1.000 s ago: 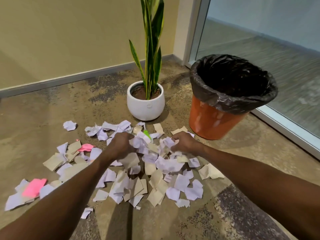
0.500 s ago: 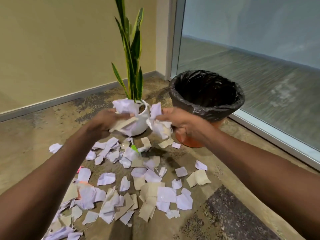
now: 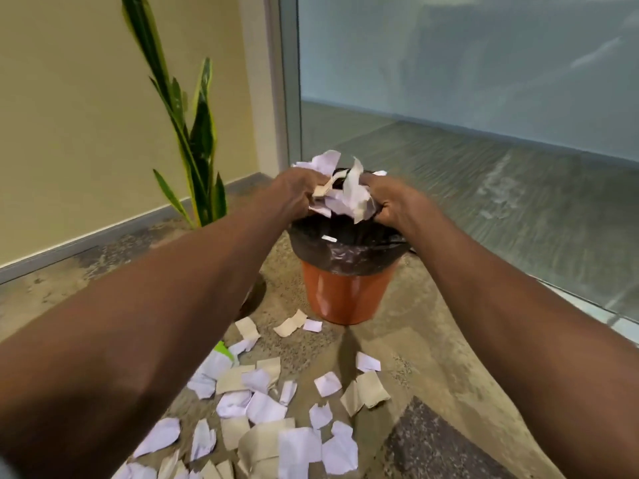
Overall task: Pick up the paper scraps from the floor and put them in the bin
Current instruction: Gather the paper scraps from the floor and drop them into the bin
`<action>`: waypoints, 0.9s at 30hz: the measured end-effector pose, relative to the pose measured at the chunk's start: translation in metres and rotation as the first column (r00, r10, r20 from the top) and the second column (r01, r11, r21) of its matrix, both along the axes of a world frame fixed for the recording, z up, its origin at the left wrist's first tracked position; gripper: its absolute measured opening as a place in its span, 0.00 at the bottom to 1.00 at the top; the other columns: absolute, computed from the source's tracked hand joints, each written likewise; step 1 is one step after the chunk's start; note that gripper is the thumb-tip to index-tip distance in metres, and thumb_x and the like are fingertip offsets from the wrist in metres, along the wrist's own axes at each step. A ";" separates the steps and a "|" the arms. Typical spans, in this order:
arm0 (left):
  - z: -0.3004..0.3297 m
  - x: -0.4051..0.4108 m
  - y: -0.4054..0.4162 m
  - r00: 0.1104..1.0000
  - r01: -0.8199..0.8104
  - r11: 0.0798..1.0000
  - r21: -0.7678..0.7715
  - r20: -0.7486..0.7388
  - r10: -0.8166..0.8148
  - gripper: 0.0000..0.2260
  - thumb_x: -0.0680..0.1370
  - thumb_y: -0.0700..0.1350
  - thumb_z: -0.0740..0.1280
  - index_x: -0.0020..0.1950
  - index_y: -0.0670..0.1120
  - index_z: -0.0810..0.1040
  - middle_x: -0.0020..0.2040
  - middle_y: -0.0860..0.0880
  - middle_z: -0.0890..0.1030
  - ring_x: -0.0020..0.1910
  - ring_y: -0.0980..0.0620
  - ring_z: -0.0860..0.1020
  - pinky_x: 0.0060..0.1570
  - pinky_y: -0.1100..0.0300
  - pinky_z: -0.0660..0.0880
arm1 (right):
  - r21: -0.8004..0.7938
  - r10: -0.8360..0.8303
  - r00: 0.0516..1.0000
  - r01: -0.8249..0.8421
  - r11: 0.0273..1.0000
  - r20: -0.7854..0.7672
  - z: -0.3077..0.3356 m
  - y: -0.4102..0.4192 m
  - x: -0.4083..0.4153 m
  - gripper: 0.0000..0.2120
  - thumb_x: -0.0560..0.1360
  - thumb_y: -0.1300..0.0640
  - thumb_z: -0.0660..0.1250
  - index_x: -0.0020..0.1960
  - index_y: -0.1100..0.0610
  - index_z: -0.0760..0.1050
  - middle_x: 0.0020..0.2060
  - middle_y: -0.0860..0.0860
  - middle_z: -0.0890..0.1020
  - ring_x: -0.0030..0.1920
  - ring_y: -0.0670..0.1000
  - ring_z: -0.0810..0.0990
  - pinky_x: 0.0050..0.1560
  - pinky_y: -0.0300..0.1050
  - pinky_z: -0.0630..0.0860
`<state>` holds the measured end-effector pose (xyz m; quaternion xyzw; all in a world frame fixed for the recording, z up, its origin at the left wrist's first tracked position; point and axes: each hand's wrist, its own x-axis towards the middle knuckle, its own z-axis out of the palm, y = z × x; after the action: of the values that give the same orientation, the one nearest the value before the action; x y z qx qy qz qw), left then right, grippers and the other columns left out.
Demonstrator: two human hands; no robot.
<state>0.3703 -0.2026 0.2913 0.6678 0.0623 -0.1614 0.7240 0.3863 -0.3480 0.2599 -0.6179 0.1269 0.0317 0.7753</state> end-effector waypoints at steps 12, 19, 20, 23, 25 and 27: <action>-0.019 -0.006 0.008 0.997 -0.072 0.992 -0.104 -0.001 0.072 0.07 0.81 0.39 0.64 0.56 0.37 0.74 0.52 0.39 0.77 0.47 0.49 0.79 0.47 0.62 0.80 | -0.207 -0.001 0.999 0.011 0.978 0.049 -0.010 0.000 -0.007 0.12 0.82 0.60 0.62 0.60 0.66 0.74 0.56 0.61 0.76 0.50 0.55 0.79 0.43 0.45 0.83; -0.107 -0.055 0.074 0.944 -0.325 0.941 -0.094 0.027 0.329 0.05 0.79 0.37 0.65 0.44 0.40 0.79 0.37 0.45 0.80 0.28 0.56 0.76 0.23 0.69 0.70 | -0.351 0.722 0.675 -0.720 0.599 -0.151 -0.047 0.023 -0.065 0.10 0.77 0.59 0.68 0.50 0.67 0.81 0.47 0.63 0.85 0.39 0.53 0.85 0.34 0.40 0.81; -0.128 -0.065 0.086 0.946 -0.324 0.945 -0.040 0.009 0.325 0.07 0.78 0.37 0.65 0.40 0.41 0.79 0.36 0.44 0.78 0.28 0.55 0.74 0.25 0.67 0.69 | -0.361 0.778 0.575 -0.802 0.476 -0.253 -0.064 0.024 -0.072 0.10 0.78 0.61 0.67 0.51 0.67 0.81 0.48 0.63 0.85 0.41 0.54 0.85 0.36 0.41 0.83; -0.191 -0.096 0.121 0.947 -0.321 0.927 0.195 0.077 0.312 0.13 0.74 0.37 0.67 0.30 0.45 0.79 0.30 0.46 0.77 0.29 0.51 0.74 0.29 0.62 0.69 | -0.521 0.695 0.595 -0.774 0.360 -0.404 -0.132 0.018 -0.092 0.10 0.78 0.63 0.67 0.51 0.71 0.79 0.44 0.63 0.85 0.40 0.53 0.84 0.43 0.48 0.85; -0.227 -0.119 0.143 0.953 -0.302 0.852 0.427 0.136 0.270 0.08 0.73 0.43 0.68 0.36 0.42 0.82 0.35 0.42 0.81 0.37 0.45 0.80 0.39 0.56 0.78 | -0.754 0.527 0.789 -0.546 0.364 -0.316 -0.183 0.005 -0.105 0.10 0.78 0.59 0.67 0.52 0.67 0.79 0.47 0.60 0.84 0.43 0.53 0.82 0.52 0.57 0.82; -0.256 -0.141 0.161 0.968 -0.240 0.710 0.662 0.107 0.227 0.13 0.72 0.49 0.68 0.48 0.41 0.83 0.47 0.39 0.84 0.49 0.40 0.82 0.53 0.51 0.77 | -0.865 0.388 0.884 -0.392 0.314 -0.261 -0.223 -0.012 -0.116 0.17 0.77 0.52 0.69 0.62 0.60 0.77 0.59 0.58 0.81 0.54 0.54 0.81 0.59 0.53 0.78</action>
<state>0.2292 -0.0417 0.0352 0.8712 0.1933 -0.0295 0.4504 0.2707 -0.3602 0.0370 -0.9453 -0.0272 0.1458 0.2904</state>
